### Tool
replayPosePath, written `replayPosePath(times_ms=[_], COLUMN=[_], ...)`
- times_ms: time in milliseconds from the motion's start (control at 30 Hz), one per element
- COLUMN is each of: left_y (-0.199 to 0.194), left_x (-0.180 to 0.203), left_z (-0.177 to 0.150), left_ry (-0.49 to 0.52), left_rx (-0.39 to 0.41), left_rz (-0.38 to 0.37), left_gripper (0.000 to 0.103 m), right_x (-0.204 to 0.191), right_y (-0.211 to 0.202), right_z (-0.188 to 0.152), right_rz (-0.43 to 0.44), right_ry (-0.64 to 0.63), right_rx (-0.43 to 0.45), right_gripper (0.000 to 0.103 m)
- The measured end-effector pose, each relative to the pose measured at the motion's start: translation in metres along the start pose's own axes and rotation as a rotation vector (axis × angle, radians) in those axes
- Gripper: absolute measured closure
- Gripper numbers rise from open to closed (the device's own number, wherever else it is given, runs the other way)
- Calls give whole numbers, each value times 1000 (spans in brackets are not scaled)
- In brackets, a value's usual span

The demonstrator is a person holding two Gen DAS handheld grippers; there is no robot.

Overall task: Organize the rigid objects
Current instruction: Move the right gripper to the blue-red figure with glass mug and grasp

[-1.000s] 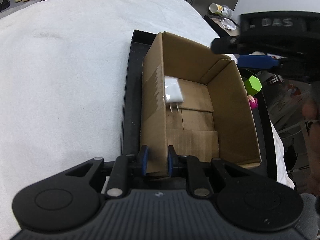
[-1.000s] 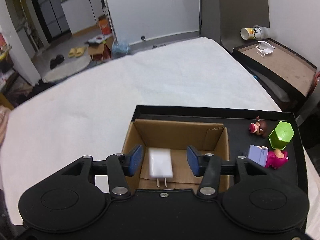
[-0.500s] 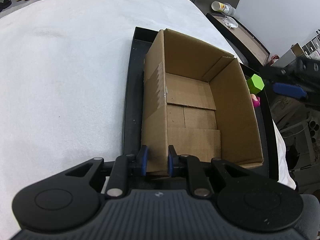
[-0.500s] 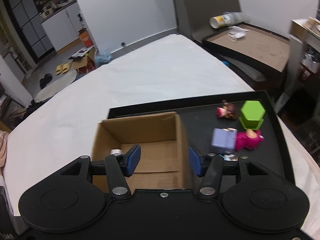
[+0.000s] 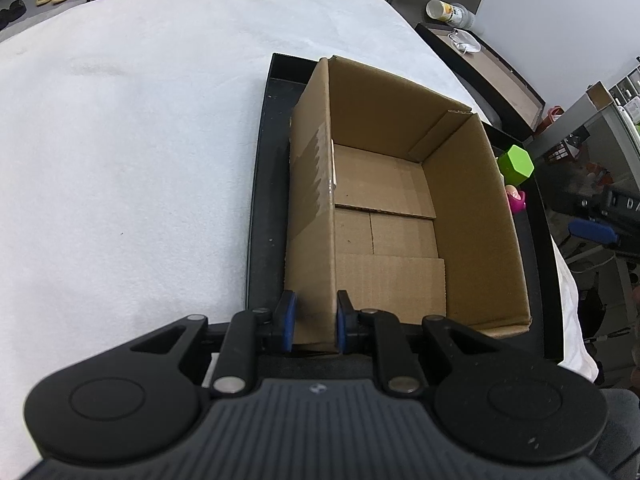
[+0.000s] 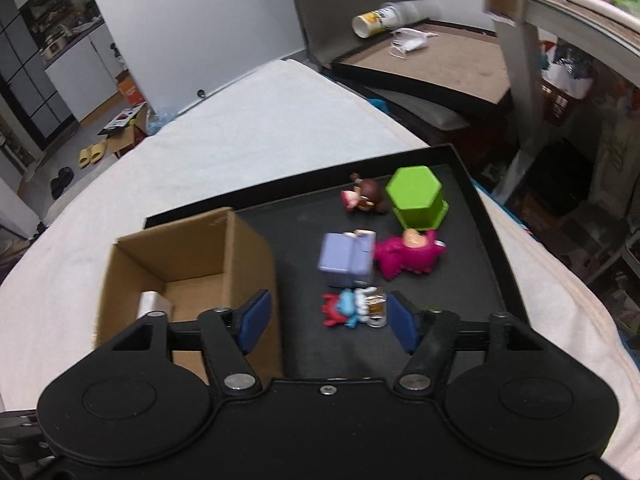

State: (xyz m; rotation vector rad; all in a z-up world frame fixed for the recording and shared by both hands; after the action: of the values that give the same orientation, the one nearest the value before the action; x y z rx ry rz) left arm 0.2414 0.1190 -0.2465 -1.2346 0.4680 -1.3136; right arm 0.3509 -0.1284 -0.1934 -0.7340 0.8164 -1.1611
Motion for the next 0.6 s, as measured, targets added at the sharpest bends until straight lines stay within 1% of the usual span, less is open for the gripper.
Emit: replayPosePath(times_ms=[100, 167, 200, 267, 433, 600], left_y=[1, 2, 3, 4, 7, 12], left_x=[2, 3, 3, 3, 6, 8], left_z=[0, 0, 0, 0, 0, 0], left_ry=[2, 1, 0, -1, 17, 17], left_rx=[-2, -5, -7, -8, -15, -32], left_rz=[13, 20, 25, 39, 80, 102], left_gripper=[85, 85, 85, 85, 85, 86], right_x=[12, 19, 22, 28, 35, 36], right_y=[7, 12, 15, 22, 40, 61], right_z=[-3, -3, -4, -4, -4, -6], right_rz=[1, -2, -1, 1, 6, 14], right_ry=[17, 28, 33, 43, 39, 14], right_rx=[-11, -21, -24, -33, -49, -91], right_gripper=[32, 25, 24, 18, 16, 16])
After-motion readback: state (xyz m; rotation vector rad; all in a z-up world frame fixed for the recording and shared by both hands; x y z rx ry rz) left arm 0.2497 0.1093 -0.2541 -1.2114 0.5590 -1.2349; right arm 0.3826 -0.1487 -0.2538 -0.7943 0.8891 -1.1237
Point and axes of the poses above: each gripper's, at about its wrist camera, not at the fingertips, and y roughly the way its jaws point, x to its right, z to its top, the point moved 5 cm from there along y, roughly the way its jaws point, and after that the axes turned 2 degrees about -z, right-handed, at the moved point
